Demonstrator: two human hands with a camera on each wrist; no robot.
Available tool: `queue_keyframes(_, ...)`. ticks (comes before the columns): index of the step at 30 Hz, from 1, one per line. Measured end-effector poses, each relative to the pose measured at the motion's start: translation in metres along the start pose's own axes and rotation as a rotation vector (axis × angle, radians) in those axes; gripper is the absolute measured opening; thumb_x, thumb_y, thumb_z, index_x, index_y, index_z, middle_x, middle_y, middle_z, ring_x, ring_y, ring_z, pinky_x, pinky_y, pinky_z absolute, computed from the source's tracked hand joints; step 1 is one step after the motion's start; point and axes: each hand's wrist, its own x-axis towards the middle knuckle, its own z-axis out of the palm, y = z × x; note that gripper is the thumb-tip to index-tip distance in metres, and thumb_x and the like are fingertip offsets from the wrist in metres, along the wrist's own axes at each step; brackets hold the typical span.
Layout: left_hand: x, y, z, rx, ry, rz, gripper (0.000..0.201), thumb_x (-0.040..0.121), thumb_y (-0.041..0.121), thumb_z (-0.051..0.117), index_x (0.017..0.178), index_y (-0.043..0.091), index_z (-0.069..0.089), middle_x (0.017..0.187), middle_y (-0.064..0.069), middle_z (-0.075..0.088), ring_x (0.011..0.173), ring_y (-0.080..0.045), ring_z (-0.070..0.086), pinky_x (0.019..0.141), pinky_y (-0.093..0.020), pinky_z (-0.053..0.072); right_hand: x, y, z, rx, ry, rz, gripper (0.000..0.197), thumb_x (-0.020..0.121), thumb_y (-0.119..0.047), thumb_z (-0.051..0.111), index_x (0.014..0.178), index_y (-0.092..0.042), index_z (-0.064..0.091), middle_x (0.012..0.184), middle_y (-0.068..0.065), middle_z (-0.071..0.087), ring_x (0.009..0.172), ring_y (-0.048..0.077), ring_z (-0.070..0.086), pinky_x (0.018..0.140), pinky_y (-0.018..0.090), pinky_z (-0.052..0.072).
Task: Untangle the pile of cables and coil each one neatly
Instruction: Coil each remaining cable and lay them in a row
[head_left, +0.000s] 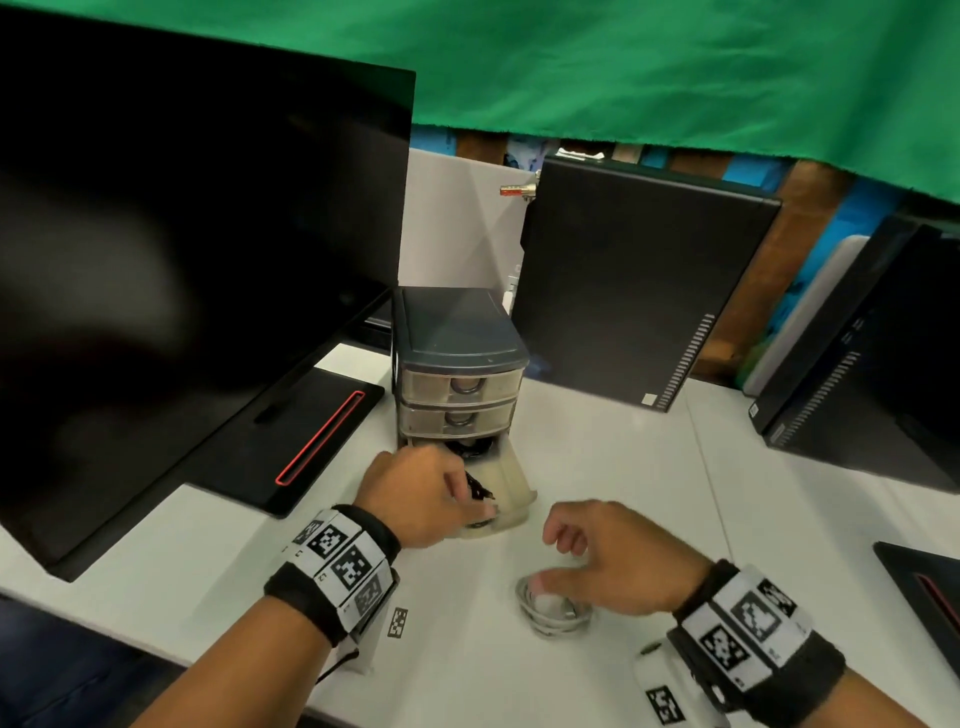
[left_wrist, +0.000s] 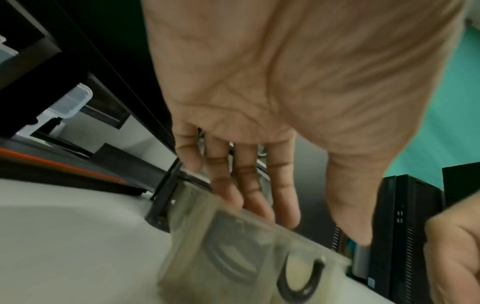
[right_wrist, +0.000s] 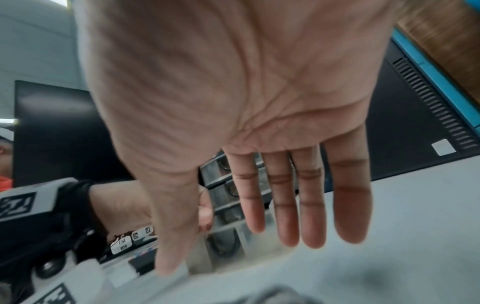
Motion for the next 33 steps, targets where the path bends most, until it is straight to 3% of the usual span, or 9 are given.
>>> queue_keyframes(5, 0.004, 0.000, 0.011, 0.219, -0.233, 0.000, 0.054, 0.081, 0.070, 0.054, 0.121, 0.034, 0.055, 0.128, 0.009, 0.057, 0.123, -0.018, 0.049, 0.114, -0.051, 0.029, -0.010, 0.011, 0.016, -0.039, -0.097, 0.023, 0.071, 0.069, -0.067, 0.076, 0.129, -0.036, 0.052, 0.124, -0.015, 0.055, 0.113, 0.006, 0.053, 0.098, 0.029, 0.047)
queue_keyframes(7, 0.006, -0.004, 0.015, 0.220, -0.232, -0.022, 0.060, 0.081, 0.068, 0.056, 0.128, 0.032, 0.051, 0.138, 0.008, 0.049, 0.133, -0.019, 0.040, 0.117, -0.055, 0.022, -0.014, 0.014, 0.019, -0.041, -0.082, 0.022, 0.076, 0.068, -0.069, 0.076, 0.131, -0.038, 0.049, 0.125, -0.016, 0.053, 0.113, 0.005, 0.052, 0.098, 0.028, 0.046)
queue_keyframes(9, 0.007, -0.004, 0.016, 0.218, -0.151, -0.023, 0.068, 0.077, 0.067, 0.063, 0.134, 0.032, 0.050, 0.142, 0.009, 0.045, 0.137, -0.019, 0.035, 0.116, -0.053, 0.026, -0.019, 0.014, 0.021, -0.052, -0.080, 0.004, 0.081, 0.066, -0.070, 0.077, 0.134, -0.039, 0.046, 0.126, -0.017, 0.051, 0.113, 0.005, 0.052, 0.097, 0.027, 0.046)
queue_keyframes(12, 0.006, 0.006, 0.014, 0.217, -0.016, 0.022, 0.059, 0.075, 0.064, 0.067, 0.124, 0.034, 0.056, 0.121, 0.011, 0.057, 0.118, -0.015, 0.049, 0.104, -0.041, 0.039, -0.023, 0.011, 0.030, -0.116, -0.076, -0.050, 0.085, 0.064, -0.071, 0.077, 0.135, -0.039, 0.043, 0.125, -0.017, 0.049, 0.112, 0.007, 0.051, 0.097, 0.029, 0.045)
queue_keyframes(15, 0.004, 0.015, 0.011, 0.194, -0.106, -0.027, 0.039, 0.080, 0.065, 0.063, 0.102, 0.033, 0.057, 0.096, 0.013, 0.062, 0.091, -0.012, 0.058, 0.095, -0.036, 0.042, -0.021, 0.007, 0.041, -0.206, -0.031, -0.110, 0.065, 0.075, -0.061, 0.073, 0.129, -0.036, 0.047, 0.118, -0.013, 0.048, 0.107, 0.011, 0.050, 0.090, 0.030, 0.045)
queue_keyframes(18, 0.004, 0.016, 0.014, 0.233, -0.160, -0.033, 0.052, 0.083, 0.066, 0.060, 0.122, 0.032, 0.054, 0.119, 0.009, 0.062, 0.105, -0.013, 0.058, 0.102, -0.037, 0.037, -0.017, 0.006, 0.042, -0.184, 0.012, -0.117, 0.043, 0.081, -0.046, 0.069, 0.116, -0.030, 0.050, 0.110, -0.010, 0.049, 0.099, 0.013, 0.052, 0.081, 0.028, 0.044)
queue_keyframes(23, 0.002, 0.016, 0.012, 0.249, -0.217, -0.002, 0.073, 0.084, 0.062, 0.063, 0.145, 0.027, 0.044, 0.141, 0.004, 0.053, 0.127, -0.018, 0.050, 0.112, -0.036, 0.029, -0.011, 0.001, 0.041, -0.207, -0.006, -0.126, 0.038, 0.080, -0.041, 0.068, 0.110, -0.028, 0.048, 0.107, -0.009, 0.052, 0.096, 0.015, 0.052, 0.079, 0.031, 0.045)
queue_keyframes(28, 0.001, 0.009, -0.004, 0.049, -0.103, 0.019, 0.059, 0.078, 0.056, 0.075, 0.129, 0.032, 0.057, 0.123, 0.010, 0.062, 0.111, -0.012, 0.057, 0.101, -0.036, 0.046, -0.008, -0.006, 0.012, 0.044, 0.009, -0.097, 0.034, 0.075, -0.040, 0.076, 0.099, -0.031, 0.053, 0.096, -0.010, 0.062, 0.082, 0.009, 0.062, 0.073, 0.033, 0.054)
queue_keyframes(33, 0.005, -0.008, -0.015, -0.176, -0.085, -0.128, 0.046, 0.072, 0.042, 0.085, 0.108, 0.032, 0.059, 0.100, 0.014, 0.062, 0.089, -0.006, 0.061, 0.081, -0.030, 0.055, 0.025, -0.034, -0.015, 0.124, 0.279, -0.149, 0.031, 0.074, -0.038, 0.076, 0.091, -0.030, 0.052, 0.087, -0.008, 0.067, 0.075, 0.013, 0.064, 0.069, 0.038, 0.056)
